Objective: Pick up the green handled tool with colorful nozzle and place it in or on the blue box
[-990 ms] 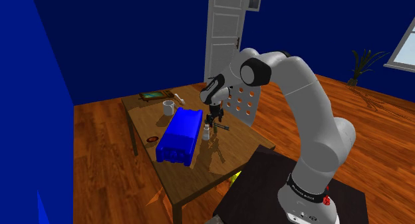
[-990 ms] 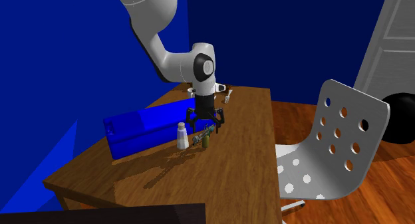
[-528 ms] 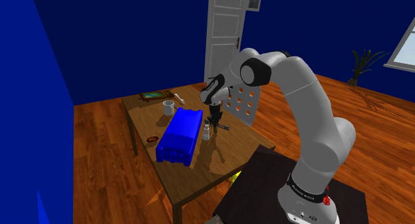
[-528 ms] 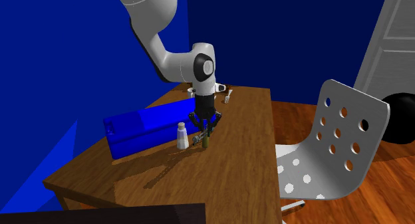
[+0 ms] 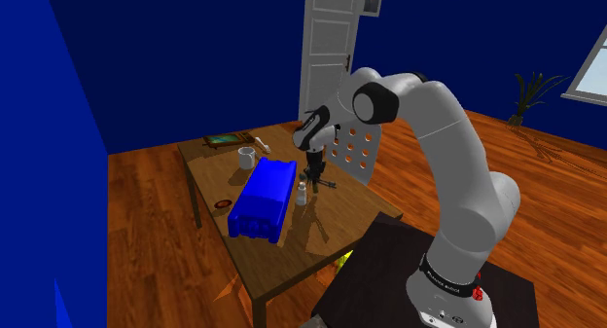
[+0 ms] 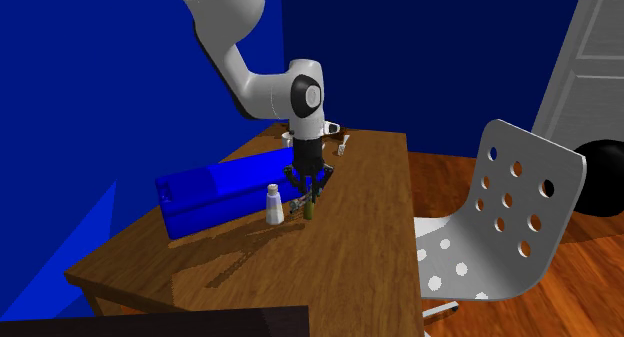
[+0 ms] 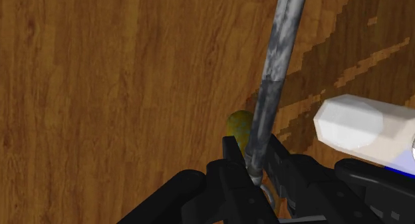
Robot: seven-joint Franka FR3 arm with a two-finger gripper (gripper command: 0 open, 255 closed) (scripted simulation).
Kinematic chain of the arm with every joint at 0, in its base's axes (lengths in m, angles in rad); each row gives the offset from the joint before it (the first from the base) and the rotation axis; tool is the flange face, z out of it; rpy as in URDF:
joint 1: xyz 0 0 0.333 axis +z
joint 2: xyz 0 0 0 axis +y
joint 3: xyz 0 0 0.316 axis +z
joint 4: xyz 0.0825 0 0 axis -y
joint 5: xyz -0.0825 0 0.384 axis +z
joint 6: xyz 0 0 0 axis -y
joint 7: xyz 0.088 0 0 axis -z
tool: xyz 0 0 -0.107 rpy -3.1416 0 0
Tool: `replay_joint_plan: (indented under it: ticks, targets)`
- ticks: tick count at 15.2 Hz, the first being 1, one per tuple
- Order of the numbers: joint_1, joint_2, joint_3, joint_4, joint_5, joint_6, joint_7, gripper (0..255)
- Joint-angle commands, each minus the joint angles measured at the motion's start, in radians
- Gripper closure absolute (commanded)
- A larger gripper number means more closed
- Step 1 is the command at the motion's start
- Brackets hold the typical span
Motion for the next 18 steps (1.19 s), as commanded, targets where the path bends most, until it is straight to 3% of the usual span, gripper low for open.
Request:
replay_joint_plan:
  ticks: [1,18]
  targets:
    - [0.003,-0.017,-0.003,-0.001,-0.003,-0.016,0.001,255]
    - [0.023,-0.174,-0.03,-0.009,-0.035,-0.163,0.009,255]
